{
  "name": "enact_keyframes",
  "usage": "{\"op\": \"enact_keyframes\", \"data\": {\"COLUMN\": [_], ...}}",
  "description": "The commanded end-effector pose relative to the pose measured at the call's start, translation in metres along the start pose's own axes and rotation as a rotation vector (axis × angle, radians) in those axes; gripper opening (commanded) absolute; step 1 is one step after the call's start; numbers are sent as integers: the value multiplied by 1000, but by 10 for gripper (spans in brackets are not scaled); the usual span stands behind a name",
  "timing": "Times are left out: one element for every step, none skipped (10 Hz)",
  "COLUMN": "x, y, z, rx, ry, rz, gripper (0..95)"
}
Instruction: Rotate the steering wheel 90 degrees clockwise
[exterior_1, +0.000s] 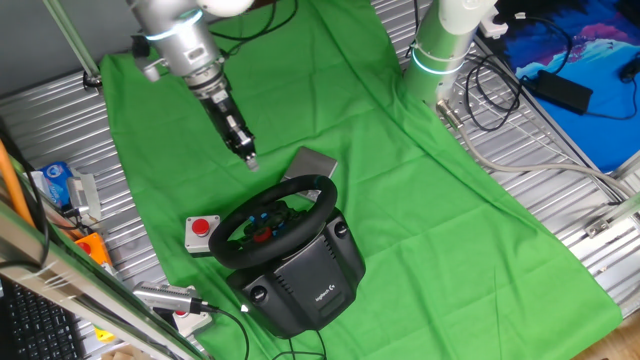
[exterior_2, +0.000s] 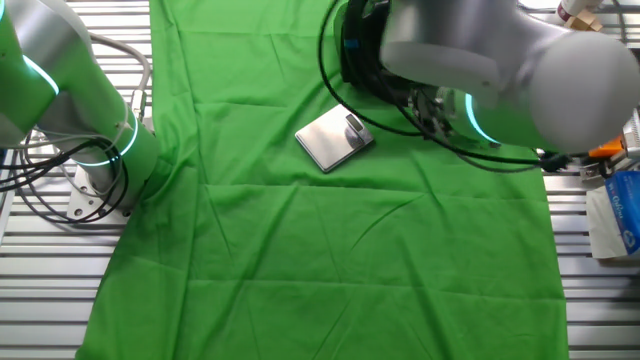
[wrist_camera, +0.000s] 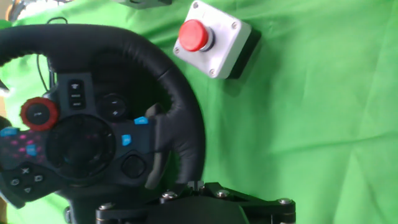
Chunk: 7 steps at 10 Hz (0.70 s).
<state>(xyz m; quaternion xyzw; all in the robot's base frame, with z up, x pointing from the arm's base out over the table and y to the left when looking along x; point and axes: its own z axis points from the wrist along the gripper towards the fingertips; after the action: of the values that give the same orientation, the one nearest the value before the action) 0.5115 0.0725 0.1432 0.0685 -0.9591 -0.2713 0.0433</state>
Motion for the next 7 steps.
{"op": "enact_keyframes", "data": {"x": [6,8,11,12,12,12,12], "y": [7,9,11,13,14,14,15], "z": [8,10,13,15,17,17,17], "rx": [3,4,2,-4,-11,-12,-13], "ry": [0,1,2,1,1,2,2], "rz": [10,15,19,22,24,26,31], "gripper": [0,0,0,0,0,0,0]}}
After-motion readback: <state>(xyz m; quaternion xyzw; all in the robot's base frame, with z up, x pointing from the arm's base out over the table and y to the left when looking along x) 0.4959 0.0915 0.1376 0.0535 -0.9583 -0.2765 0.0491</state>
